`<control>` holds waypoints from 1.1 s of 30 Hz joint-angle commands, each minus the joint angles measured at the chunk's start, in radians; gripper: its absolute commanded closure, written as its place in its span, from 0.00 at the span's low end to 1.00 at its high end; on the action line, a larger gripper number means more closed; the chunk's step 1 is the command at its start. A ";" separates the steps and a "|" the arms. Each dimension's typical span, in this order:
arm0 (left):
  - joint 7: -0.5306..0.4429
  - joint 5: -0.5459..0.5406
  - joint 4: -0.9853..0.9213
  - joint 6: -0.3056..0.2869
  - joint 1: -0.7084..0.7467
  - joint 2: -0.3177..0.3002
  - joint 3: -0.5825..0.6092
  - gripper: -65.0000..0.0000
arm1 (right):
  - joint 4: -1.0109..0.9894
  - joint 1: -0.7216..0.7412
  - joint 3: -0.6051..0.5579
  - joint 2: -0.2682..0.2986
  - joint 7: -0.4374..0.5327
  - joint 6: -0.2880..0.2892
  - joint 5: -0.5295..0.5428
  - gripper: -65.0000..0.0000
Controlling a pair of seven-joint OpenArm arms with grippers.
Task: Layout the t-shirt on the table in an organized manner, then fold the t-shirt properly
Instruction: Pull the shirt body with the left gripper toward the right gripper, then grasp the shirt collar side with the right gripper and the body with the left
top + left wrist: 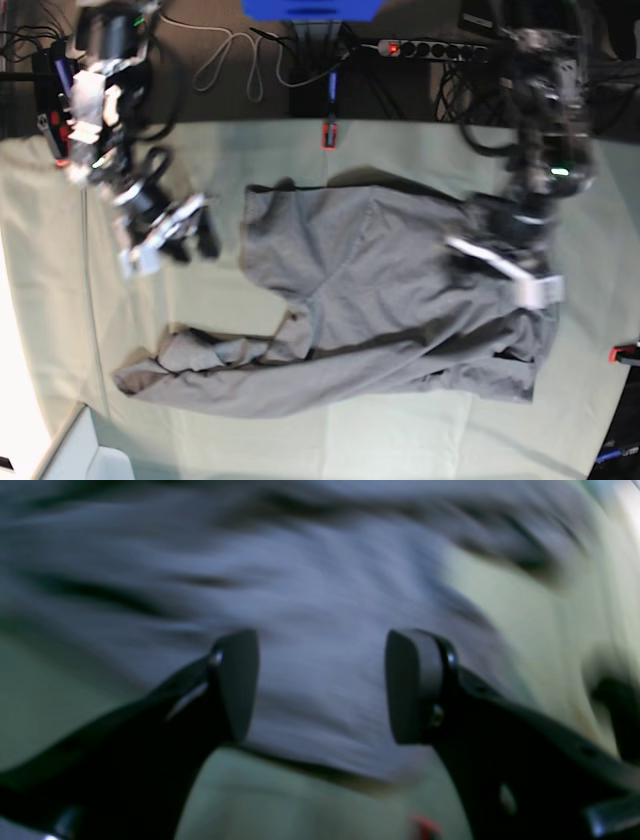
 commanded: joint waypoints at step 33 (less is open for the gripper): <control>-0.006 -0.010 -0.294 -0.004 -0.059 -0.118 -0.375 0.40 | -0.143 -0.064 -0.123 -0.156 0.039 -0.085 0.028 0.79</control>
